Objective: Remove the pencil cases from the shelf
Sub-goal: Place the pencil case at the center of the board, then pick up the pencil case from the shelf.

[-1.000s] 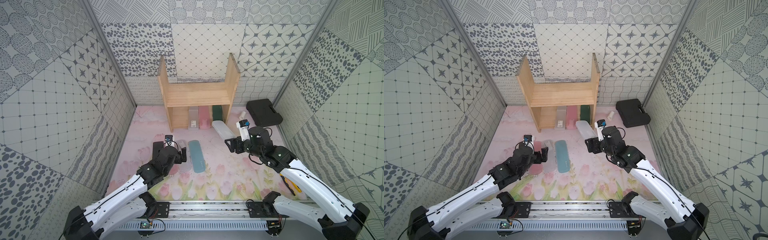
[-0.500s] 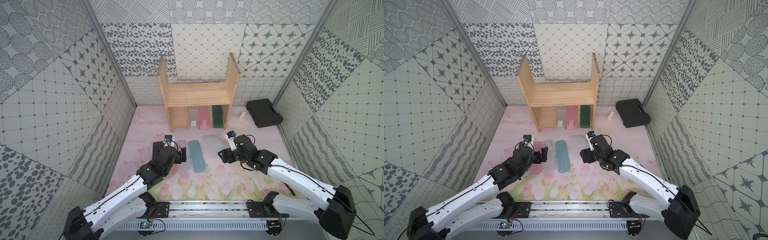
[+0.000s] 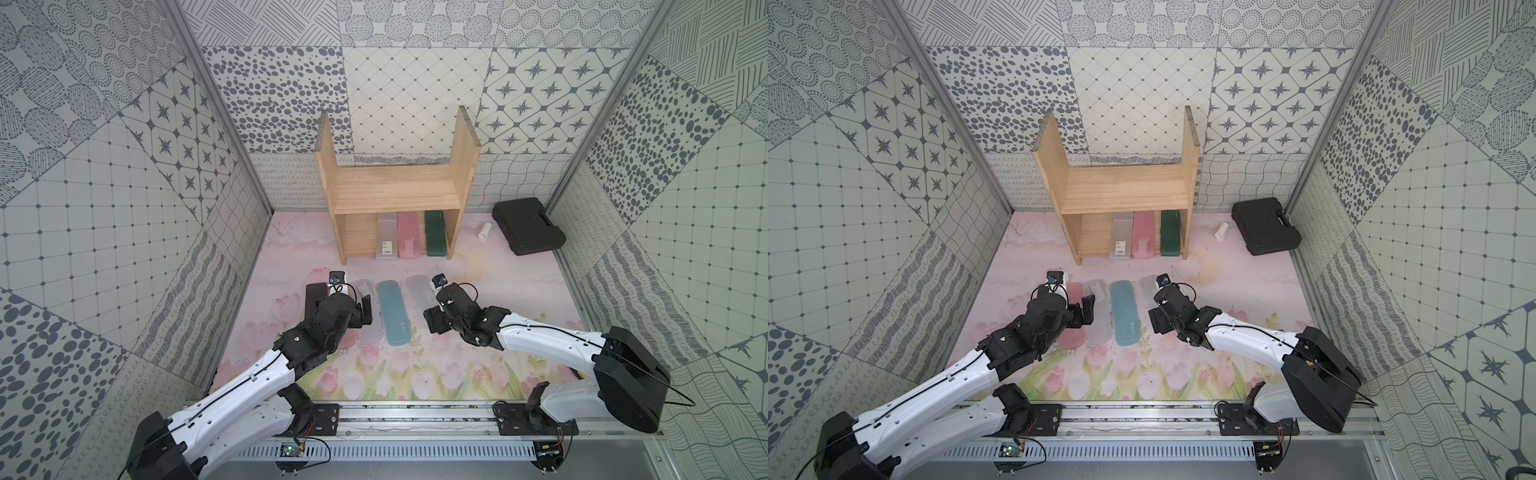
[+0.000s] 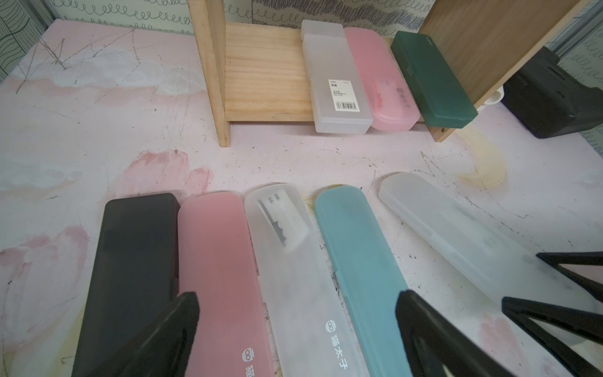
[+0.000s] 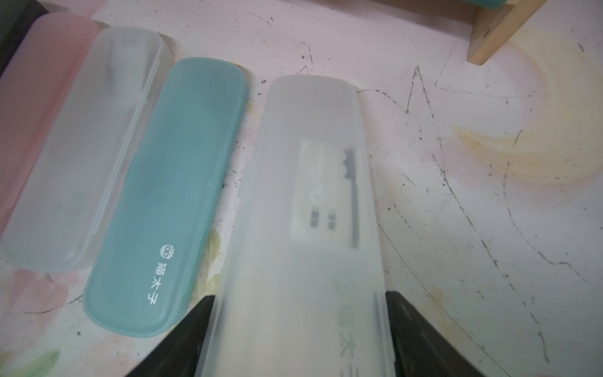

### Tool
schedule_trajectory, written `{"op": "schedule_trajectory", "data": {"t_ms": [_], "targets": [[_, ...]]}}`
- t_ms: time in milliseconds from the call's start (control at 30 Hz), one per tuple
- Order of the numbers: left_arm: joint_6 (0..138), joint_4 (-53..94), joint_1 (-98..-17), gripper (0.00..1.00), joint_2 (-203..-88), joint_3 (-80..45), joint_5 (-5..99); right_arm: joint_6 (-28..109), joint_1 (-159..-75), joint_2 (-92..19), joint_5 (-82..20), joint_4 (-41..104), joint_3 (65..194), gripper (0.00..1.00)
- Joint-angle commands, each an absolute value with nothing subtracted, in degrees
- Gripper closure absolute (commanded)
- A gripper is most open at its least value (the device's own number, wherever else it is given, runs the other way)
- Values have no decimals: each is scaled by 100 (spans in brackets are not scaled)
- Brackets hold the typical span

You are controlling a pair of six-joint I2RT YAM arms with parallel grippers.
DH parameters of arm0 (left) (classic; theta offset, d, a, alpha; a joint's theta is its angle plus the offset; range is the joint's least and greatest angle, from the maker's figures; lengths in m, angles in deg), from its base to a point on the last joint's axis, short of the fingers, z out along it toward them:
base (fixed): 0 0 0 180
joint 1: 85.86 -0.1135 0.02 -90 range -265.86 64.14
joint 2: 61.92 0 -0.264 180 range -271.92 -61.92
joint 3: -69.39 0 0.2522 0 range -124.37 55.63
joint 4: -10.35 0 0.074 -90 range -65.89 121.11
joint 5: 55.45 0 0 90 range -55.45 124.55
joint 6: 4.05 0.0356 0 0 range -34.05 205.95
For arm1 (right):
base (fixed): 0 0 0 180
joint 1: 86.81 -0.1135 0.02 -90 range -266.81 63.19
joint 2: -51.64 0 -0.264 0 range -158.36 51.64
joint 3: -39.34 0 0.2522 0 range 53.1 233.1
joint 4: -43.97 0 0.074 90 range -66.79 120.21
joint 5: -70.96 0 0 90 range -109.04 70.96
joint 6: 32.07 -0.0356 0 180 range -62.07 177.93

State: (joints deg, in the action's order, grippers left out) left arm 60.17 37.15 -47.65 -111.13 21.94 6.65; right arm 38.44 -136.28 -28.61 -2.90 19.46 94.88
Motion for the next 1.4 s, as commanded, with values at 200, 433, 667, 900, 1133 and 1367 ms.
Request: {"op": "schedule_trajectory", "data": {"t_ms": [200, 433, 667, 900, 1133, 1367], "targets": [[6094, 3384, -4771, 1, -11256, 2207, 519, 3735, -13923, -3493, 380, 2779, 9282, 21], [5983, 3423, -4778, 1, -11290, 2184, 554, 3631, -13972, -3805, 340, 2818, 9283, 19], [5718, 3473, -4777, 1, -11400, 2024, 760, 3501, -13998, -4037, 48, 2906, 9365, 15], [5517, 3219, -4779, 1, -12096, 1637, 1123, 3290, -14001, -3763, -503, 2870, 9356, 7], [5440, 3079, -4771, 1, -13291, 909, 1148, 3103, -13701, -2834, -730, 2317, 9342, 2], [5565, 3304, -4781, 1, -14522, -90, 719, 3424, -13235, -1862, -760, 1582, 9444, 2]]}}
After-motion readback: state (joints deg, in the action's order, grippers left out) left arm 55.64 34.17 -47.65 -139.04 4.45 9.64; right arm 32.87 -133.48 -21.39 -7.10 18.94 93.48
